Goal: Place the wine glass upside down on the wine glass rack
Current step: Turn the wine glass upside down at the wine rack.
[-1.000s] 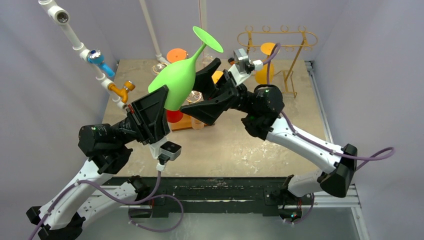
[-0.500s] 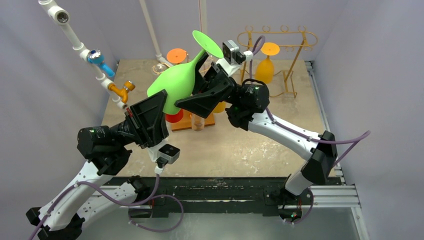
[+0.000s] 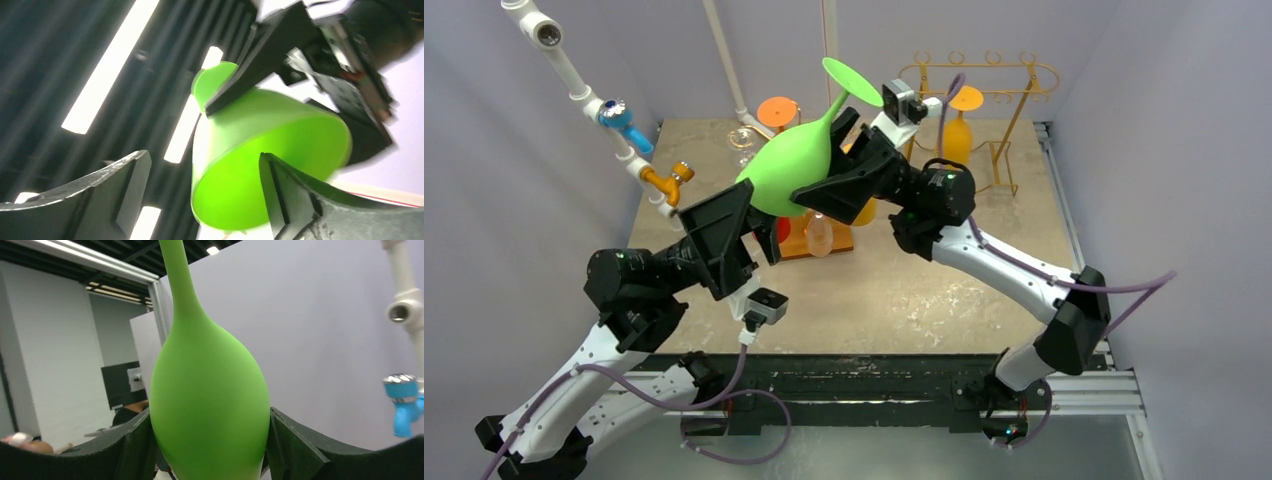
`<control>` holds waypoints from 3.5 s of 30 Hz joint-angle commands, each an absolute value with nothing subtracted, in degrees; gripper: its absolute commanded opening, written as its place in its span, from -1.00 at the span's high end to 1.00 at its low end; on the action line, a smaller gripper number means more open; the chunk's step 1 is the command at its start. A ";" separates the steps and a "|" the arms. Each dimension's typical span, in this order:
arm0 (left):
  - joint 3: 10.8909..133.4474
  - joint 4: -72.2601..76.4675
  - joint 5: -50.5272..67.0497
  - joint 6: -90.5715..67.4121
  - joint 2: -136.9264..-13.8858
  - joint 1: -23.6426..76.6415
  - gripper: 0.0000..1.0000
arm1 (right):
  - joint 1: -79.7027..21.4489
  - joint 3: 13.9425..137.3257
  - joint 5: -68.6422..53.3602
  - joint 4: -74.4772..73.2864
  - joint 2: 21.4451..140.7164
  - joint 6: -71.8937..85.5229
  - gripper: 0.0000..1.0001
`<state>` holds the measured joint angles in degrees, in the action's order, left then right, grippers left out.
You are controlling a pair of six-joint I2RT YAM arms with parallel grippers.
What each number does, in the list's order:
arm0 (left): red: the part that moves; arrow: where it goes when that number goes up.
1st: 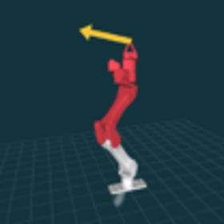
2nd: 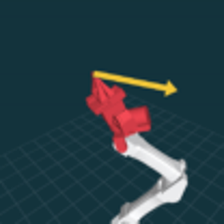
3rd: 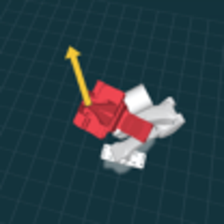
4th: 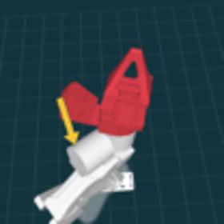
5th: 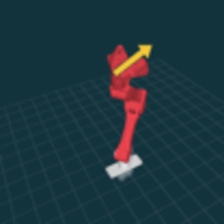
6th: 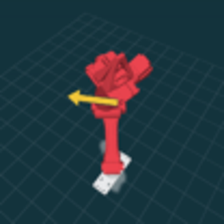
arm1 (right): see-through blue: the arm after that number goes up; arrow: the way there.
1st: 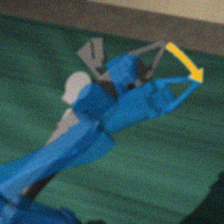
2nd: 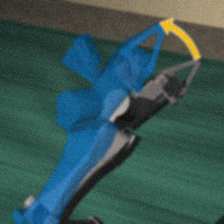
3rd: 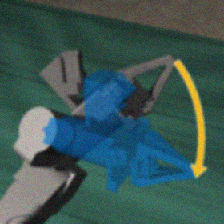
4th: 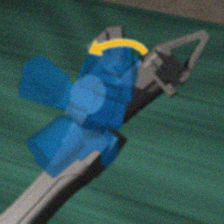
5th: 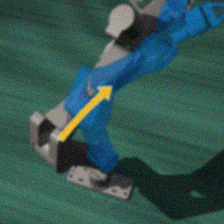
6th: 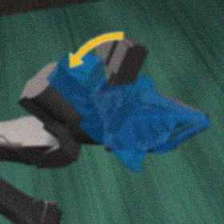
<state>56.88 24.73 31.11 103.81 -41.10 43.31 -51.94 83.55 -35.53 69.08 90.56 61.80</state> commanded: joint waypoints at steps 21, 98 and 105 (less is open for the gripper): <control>88.11 -23.42 8.25 58.08 -47.51 43.31 -1.00 | -21.14 75.53 11.96 -14.41 58.83 9.76 -0.21; 94.72 -41.24 -2.74 30.28 -59.90 43.28 -1.00 | 2.02 55.02 0.18 27.46 80.31 6.93 0.17; 94.67 -41.35 -2.79 30.56 -59.69 43.32 -1.00 | 2.02 54.94 -1.15 27.43 80.11 7.33 0.17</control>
